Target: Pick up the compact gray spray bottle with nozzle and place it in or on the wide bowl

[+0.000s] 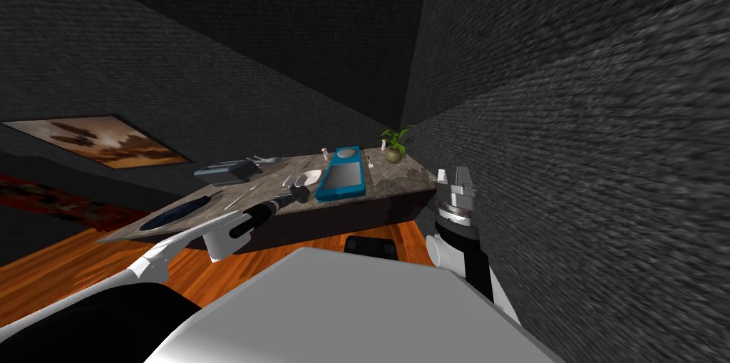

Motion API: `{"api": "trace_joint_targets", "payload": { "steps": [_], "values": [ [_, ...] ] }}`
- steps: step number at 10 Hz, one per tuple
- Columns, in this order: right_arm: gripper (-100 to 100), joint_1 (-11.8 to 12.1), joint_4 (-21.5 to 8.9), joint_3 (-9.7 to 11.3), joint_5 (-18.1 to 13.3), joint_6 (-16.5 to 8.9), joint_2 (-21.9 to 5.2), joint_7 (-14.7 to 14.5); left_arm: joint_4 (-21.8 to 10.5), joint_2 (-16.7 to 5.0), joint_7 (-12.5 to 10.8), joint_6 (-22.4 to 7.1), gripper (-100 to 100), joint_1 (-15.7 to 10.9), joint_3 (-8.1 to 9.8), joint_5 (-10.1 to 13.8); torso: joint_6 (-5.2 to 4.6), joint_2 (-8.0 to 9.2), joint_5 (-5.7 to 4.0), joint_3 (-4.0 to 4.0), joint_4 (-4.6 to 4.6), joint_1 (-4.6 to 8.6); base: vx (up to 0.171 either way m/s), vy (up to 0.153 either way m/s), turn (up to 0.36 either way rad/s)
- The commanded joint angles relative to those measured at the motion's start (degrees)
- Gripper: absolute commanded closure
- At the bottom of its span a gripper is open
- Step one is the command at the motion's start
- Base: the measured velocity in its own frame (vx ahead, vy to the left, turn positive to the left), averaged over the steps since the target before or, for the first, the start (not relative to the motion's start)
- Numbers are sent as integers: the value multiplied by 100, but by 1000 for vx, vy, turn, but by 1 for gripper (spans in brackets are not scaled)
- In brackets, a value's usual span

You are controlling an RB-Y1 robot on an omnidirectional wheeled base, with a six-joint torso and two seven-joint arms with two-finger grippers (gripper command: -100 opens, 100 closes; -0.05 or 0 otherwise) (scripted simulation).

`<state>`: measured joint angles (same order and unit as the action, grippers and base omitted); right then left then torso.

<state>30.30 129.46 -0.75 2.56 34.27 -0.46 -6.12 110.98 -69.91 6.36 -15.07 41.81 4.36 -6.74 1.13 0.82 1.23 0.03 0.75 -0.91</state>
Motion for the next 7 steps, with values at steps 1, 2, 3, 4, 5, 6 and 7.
{"api": "trace_joint_targets", "payload": {
  "steps": [1,2,3,4,5,6,7],
  "values": [
    [0,0,0,0,0,0,0,0,-10,-93,60,-41,100,201,-107,221,0,0,0,0,0,0,-8,30,56],
    [0,0,0,0,0,0,0,0,-8,-173,78,-67,100,266,-142,342,20,3,17,-5,13,-25,0,53,40],
    [0,0,0,0,0,0,0,0,-8,-173,78,-67,100,266,-142,342,46,9,46,-11,32,-65,-1,40,19],
    [0,0,0,0,0,0,0,0,-5,-255,94,-94,100,332,-175,462,59,10,59,-15,40,-96,-2,34,48],
    [0,0,0,0,0,0,0,0,-1,-338,107,-122,100,396,-205,580,74,14,74,-18,50,-116,-1,41,27],
    [0,0,0,0,0,0,0,0,4,-421,118,-150,100,460,-233,694,91,18,89,-21,61,-144,-9,47,33],
    [0,0,0,0,0,0,0,0,9,-503,126,-177,100,521,-257,803,101,21,99,-23,67,-170,-14,49,30]
  ]
}}
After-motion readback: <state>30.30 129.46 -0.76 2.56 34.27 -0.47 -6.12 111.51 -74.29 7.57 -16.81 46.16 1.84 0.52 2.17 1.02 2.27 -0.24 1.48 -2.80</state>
